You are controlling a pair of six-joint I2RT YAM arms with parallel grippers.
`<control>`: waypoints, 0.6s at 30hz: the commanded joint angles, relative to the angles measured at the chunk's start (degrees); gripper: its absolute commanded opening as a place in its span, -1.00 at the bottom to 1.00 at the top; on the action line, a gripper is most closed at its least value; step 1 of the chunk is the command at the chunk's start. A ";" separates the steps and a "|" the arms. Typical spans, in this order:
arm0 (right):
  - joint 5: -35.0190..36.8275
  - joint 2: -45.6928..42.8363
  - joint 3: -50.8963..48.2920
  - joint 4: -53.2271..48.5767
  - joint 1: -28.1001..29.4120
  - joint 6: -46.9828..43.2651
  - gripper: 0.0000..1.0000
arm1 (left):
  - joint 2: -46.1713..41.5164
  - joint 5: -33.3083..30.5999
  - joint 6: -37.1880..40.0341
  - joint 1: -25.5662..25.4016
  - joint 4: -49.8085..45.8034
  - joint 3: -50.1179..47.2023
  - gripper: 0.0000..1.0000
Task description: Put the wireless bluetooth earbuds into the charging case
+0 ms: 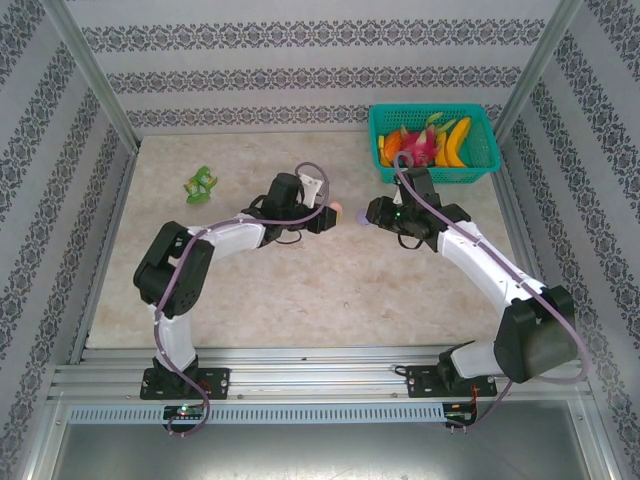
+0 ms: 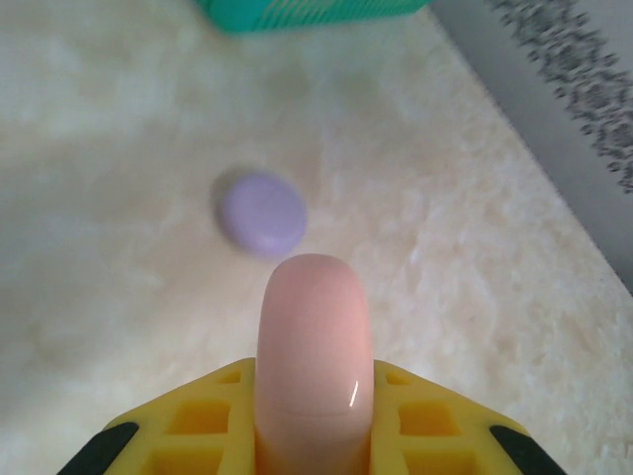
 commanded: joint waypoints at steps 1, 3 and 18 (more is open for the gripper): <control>2.05 -2.90 -1.96 2.09 -1.45 0.73 -0.18 | 2.65 -0.02 -8.94 1.11 -3.45 2.30 -1.00; 1.91 -3.44 -2.73 2.11 -1.97 0.82 -0.16 | 4.61 0.51 -10.41 1.41 -5.05 3.58 -1.00; 1.96 -6.07 -4.25 1.68 -3.12 1.06 0.08 | 10.50 0.36 -12.19 4.12 -14.36 7.90 -0.55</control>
